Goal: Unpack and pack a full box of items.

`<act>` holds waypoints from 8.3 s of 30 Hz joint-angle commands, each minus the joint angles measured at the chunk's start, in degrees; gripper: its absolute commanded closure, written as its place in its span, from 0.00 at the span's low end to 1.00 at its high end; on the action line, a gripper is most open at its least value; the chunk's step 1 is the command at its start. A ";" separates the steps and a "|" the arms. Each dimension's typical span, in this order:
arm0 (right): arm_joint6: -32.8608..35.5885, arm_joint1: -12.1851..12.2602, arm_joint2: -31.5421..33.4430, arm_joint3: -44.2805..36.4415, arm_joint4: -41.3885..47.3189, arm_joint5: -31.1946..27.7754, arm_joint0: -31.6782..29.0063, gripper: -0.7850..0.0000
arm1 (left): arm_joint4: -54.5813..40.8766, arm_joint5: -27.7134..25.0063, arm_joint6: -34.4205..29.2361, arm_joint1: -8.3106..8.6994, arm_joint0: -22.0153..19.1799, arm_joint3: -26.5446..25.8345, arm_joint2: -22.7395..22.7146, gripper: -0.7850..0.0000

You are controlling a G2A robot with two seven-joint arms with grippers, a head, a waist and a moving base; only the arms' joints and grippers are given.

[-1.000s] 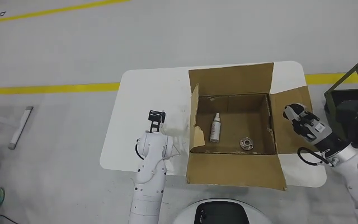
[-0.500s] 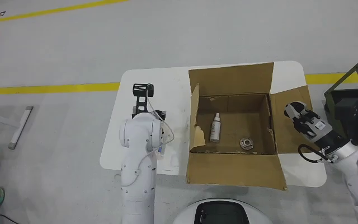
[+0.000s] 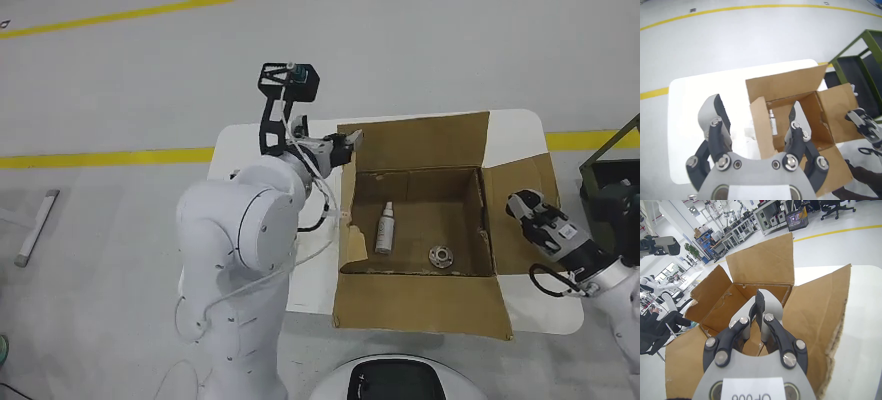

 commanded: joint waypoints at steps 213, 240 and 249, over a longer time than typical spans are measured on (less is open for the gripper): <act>10.53 -14.79 -3.25 -10.86 4.87 43.57 10.86 1.00 | 20.65 -2.42 5.84 3.90 9.22 5.11 -5.57 0.00; 30.32 -11.22 3.30 -7.13 -31.20 33.99 -5.30 1.00 | 20.65 -2.42 5.84 3.90 9.22 5.11 -5.57 0.00; 38.02 -10.37 -1.37 -2.44 -40.31 30.15 -0.95 1.00 | 20.65 -2.42 5.84 3.90 9.22 5.11 -5.57 0.00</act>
